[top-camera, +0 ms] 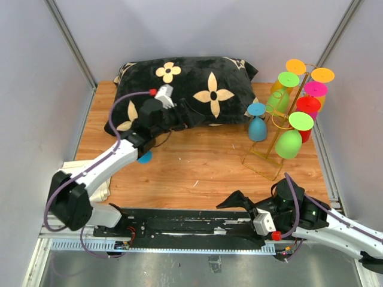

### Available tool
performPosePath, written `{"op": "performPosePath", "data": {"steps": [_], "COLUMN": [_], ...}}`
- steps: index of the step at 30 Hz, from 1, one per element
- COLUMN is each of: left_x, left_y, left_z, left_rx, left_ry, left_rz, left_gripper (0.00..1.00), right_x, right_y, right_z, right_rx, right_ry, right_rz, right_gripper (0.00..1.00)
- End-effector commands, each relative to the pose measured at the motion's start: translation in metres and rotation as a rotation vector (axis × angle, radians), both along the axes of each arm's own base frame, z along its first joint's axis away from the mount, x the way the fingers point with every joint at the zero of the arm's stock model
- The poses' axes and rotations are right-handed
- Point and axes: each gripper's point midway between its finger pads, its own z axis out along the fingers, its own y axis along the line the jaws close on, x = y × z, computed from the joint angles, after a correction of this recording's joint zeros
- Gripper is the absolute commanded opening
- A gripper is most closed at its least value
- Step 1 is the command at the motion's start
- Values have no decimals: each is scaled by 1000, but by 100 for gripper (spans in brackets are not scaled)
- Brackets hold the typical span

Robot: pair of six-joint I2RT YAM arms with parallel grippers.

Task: Take the wine glass off the wine glass rack
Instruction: Pick up the wine glass at the center of the board.

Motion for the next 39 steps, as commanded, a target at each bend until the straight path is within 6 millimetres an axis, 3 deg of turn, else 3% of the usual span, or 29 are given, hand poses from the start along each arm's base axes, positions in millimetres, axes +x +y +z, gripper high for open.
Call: {"op": "performPosePath", "data": {"steps": [1,5,13,21,28,34,39], "left_x": [1,12,32,53,61,73,81], "left_y": [-68,-104,-171,-205,-234,-247,-253], "left_z": [24,10,-7,-33,-52,-60,-67], "left_rx": [-169,-239,-387,-535,-564,-596,-614], "left_ry": [-35,7,97,208,262,296,310], "left_rz": [-93,-43,10,107,141,177,197], "left_gripper": [91,93,93,91,85,80,70], "right_x": [-21,-25,-30,-22,-16,-13,-12], "right_y": [-17,-28,-46,-75,-96,-98,-96], "right_z": [2,28,41,62,58,54,51], "right_rx": [-23,51,18,109,46,28,23], "right_ry": [53,53,98,24,4,-1,-4], "right_rz": [67,52,29,-84,-163,-180,-179], "right_gripper": [94,93,92,93,94,94,95]}}
